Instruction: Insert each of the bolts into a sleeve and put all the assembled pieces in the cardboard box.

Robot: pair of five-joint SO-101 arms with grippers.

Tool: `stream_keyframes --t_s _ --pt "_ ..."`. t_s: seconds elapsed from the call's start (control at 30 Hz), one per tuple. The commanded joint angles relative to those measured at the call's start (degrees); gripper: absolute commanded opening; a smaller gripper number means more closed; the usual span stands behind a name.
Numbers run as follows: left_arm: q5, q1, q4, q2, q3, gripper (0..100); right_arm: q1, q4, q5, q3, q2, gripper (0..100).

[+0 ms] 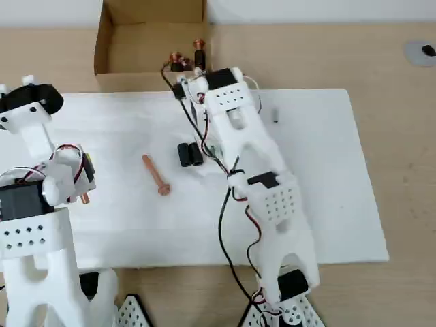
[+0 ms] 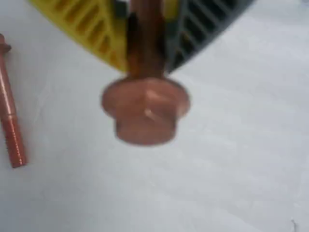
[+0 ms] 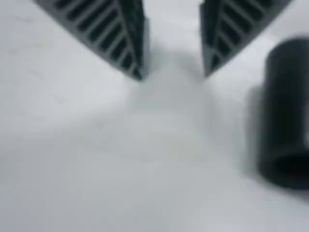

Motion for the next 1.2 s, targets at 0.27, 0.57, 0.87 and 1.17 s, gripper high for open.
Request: stream_keyframes --t_s 0.27,0.57,0.87,1.17 --pt "-0.5 0.4 0.1 -1.4 -3.5 1 -7.6 0.8 0.2 -1.9 -12.9 8.3" --pt "-0.5 0.4 0.3 -1.4 -3.5 1 -8.0 -0.4 0.1 0.3 -5.1 8.3" --pt "-0.5 0.4 0.3 -1.4 -3.2 1 -8.0 -4.9 0.1 0.2 6.6 8.3" --pt "-0.5 0.3 1.8 -1.4 -3.3 1 -7.8 -3.5 0.4 -2.5 10.4 12.1"
